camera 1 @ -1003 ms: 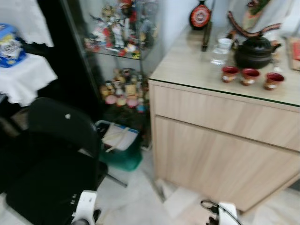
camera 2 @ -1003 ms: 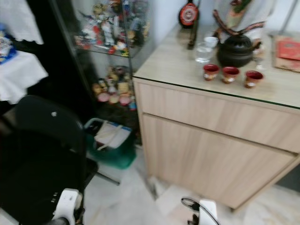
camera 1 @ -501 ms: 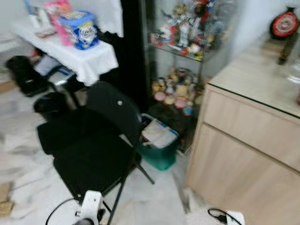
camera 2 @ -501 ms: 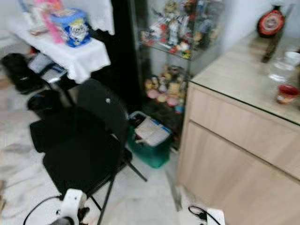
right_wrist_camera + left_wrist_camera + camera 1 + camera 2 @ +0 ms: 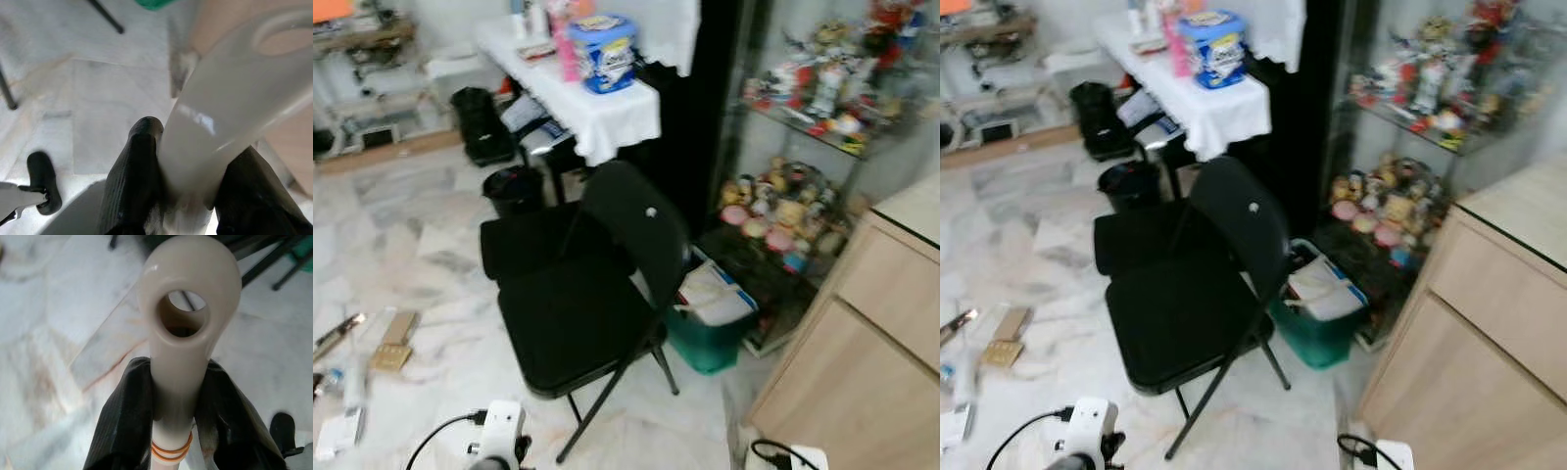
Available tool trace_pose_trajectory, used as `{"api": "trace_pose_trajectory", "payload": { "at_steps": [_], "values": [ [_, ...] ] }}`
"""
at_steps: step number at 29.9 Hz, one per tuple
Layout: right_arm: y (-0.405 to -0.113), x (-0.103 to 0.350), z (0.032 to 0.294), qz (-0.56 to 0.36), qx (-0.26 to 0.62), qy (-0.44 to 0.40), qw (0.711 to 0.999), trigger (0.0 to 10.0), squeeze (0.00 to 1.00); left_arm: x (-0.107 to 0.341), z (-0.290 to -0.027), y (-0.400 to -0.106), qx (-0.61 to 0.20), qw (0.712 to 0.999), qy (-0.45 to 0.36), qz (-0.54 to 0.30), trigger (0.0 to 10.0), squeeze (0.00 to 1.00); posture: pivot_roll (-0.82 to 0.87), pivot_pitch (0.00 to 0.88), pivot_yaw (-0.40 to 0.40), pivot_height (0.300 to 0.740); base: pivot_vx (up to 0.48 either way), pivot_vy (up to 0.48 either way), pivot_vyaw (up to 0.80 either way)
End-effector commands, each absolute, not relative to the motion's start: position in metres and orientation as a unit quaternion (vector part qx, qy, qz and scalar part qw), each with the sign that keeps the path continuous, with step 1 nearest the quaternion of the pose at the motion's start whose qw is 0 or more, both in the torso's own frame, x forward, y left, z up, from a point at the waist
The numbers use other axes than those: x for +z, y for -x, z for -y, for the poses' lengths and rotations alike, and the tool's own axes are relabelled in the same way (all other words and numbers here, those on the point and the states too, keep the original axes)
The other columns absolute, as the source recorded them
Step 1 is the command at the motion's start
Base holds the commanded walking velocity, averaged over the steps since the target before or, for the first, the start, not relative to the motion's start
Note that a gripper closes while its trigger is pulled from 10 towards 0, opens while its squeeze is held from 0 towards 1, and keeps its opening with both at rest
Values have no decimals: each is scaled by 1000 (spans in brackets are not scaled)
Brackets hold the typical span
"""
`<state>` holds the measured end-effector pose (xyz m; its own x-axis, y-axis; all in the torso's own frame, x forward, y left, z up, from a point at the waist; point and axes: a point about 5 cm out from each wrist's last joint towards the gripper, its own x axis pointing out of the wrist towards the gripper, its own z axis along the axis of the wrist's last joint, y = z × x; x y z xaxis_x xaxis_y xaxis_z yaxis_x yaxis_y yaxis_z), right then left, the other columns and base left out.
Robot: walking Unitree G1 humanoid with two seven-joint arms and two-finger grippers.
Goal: Sweep floor
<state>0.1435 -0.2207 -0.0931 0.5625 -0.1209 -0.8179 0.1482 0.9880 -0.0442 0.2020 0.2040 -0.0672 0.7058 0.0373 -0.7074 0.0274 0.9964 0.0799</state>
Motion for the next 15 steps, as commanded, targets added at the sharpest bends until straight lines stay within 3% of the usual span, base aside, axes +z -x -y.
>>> {"api": "trace_pose_trajectory", "payload": {
  "at_steps": [1,9,15],
  "values": [
    [-144,-93,220,-464,-73,-11,883,10000,0,-72,-204,-194,14,918,-20,-396,10000,0,-102,0,-16,740,0,0,800],
    [-165,-89,200,-444,-74,-24,893,10000,0,-74,-206,-190,18,914,-20,-406,10000,0,-106,0,-11,740,0,0,800],
    [-172,-88,187,-436,-78,-45,895,10000,0,-75,-205,-190,18,913,-19,-408,10000,0,-107,0,-9,740,0,0,0]
  ]
}}
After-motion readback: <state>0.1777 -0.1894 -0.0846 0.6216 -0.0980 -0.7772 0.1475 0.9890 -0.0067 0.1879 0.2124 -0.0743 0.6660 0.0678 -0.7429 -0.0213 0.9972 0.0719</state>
